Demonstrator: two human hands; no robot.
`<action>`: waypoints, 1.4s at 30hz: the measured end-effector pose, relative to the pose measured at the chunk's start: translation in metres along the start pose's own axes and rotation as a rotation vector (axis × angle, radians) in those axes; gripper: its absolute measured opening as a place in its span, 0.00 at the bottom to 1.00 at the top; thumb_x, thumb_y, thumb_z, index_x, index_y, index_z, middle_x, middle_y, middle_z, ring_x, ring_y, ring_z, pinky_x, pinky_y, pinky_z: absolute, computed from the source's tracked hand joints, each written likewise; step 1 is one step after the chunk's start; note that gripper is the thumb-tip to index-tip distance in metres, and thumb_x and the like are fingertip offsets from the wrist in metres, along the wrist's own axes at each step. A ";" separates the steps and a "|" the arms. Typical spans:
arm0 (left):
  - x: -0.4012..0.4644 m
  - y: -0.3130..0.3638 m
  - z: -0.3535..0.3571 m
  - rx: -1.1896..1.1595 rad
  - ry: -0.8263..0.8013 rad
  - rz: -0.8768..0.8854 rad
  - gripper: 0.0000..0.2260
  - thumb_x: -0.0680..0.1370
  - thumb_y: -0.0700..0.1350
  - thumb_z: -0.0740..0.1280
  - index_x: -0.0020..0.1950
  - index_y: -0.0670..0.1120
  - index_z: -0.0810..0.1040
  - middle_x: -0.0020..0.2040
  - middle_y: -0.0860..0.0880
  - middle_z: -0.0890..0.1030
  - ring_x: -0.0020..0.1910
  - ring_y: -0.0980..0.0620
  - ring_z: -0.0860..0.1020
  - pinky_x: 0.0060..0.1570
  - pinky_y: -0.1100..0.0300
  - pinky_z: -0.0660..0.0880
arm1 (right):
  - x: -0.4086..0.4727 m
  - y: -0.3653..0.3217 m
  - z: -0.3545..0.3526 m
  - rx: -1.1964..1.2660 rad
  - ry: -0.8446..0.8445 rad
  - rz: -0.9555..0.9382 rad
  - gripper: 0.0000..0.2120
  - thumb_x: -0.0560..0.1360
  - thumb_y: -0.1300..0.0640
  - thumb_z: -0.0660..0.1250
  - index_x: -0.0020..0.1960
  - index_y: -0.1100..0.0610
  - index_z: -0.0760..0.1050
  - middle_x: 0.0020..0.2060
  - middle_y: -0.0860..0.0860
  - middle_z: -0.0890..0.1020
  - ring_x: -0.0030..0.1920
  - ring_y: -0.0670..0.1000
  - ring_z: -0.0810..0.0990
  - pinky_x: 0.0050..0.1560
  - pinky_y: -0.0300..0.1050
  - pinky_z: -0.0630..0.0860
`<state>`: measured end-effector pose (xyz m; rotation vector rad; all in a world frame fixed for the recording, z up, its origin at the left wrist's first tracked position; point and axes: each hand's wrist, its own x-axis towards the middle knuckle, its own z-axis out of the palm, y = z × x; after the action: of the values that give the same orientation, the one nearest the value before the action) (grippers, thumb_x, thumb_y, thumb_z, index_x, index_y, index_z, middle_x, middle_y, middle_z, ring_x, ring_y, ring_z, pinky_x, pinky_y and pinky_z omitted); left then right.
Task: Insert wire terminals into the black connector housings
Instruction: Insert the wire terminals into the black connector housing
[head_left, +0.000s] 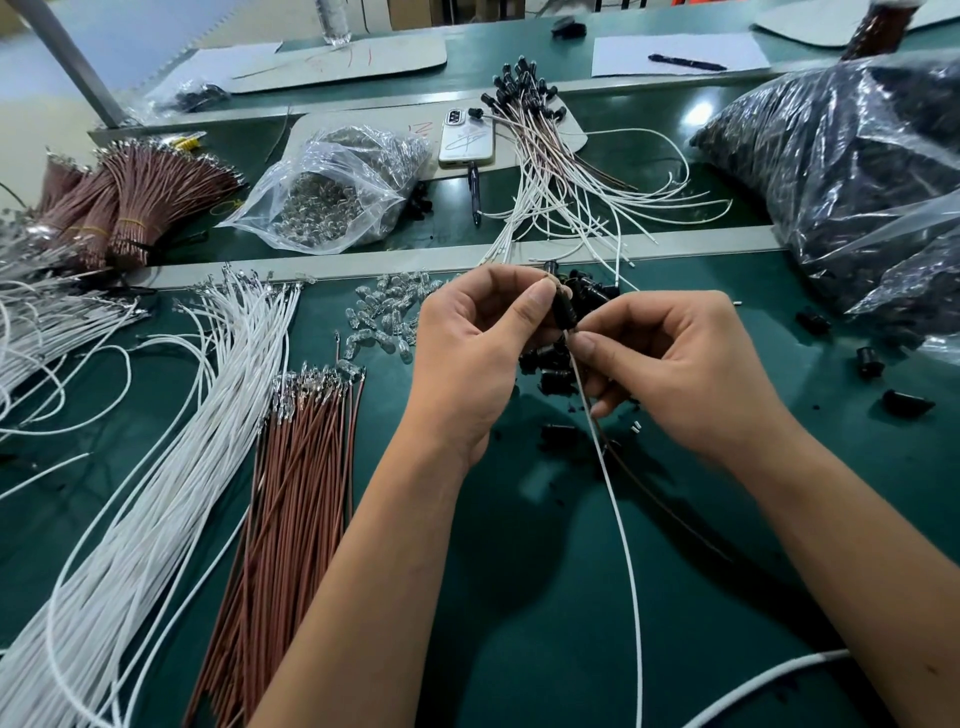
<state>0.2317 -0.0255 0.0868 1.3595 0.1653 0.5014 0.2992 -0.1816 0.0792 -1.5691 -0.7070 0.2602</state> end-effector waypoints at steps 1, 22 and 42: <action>0.000 0.000 0.000 -0.001 -0.004 0.002 0.05 0.80 0.35 0.69 0.46 0.42 0.82 0.43 0.46 0.85 0.42 0.51 0.82 0.44 0.61 0.80 | 0.000 0.000 0.000 0.018 0.007 0.007 0.01 0.76 0.63 0.75 0.45 0.61 0.84 0.31 0.58 0.83 0.29 0.54 0.83 0.31 0.44 0.82; -0.001 0.006 -0.003 -0.008 -0.022 -0.041 0.03 0.78 0.33 0.71 0.46 0.40 0.81 0.43 0.41 0.84 0.41 0.49 0.82 0.45 0.59 0.80 | 0.001 0.003 0.000 -0.045 0.009 -0.027 0.03 0.79 0.65 0.72 0.48 0.60 0.84 0.32 0.57 0.83 0.30 0.53 0.82 0.31 0.45 0.82; -0.001 0.005 -0.006 -0.067 -0.050 -0.057 0.02 0.73 0.36 0.75 0.43 0.40 0.84 0.40 0.43 0.85 0.40 0.48 0.84 0.44 0.57 0.83 | 0.001 0.001 -0.006 -0.259 0.003 -0.091 0.04 0.79 0.61 0.74 0.46 0.54 0.85 0.29 0.47 0.81 0.26 0.44 0.76 0.29 0.34 0.71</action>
<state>0.2272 -0.0195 0.0902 1.2976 0.1443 0.4213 0.3035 -0.1863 0.0791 -1.7765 -0.8333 0.1011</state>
